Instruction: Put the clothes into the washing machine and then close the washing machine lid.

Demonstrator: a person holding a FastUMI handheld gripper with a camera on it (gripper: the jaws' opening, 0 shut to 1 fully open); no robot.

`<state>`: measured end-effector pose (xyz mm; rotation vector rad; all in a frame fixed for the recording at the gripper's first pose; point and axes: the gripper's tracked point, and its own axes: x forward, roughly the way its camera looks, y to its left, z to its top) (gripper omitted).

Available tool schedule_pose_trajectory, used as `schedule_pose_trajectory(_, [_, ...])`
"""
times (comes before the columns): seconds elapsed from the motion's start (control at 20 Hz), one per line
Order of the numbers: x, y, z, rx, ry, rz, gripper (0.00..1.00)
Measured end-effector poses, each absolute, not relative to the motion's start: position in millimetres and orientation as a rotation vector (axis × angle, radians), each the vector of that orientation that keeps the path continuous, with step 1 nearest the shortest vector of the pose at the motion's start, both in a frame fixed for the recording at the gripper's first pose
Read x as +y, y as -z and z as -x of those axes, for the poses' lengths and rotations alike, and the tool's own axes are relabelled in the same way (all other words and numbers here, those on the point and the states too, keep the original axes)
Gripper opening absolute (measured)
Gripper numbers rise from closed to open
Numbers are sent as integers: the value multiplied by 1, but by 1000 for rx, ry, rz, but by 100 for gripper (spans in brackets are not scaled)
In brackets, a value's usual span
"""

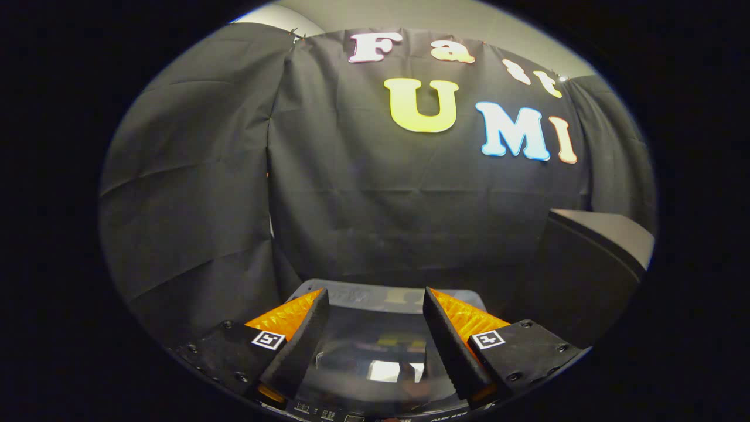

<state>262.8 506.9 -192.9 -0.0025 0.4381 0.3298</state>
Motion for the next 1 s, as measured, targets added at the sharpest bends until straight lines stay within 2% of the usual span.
schedule_pose_trajectory(0.2, [509,212,-242,483,-349,11,100])
schedule_pose_trajectory(0.45, [511,199,-232,472,-369,-15,100])
schedule_pose_trajectory(1.0, [434,77,-188,291,-421,-33,99])
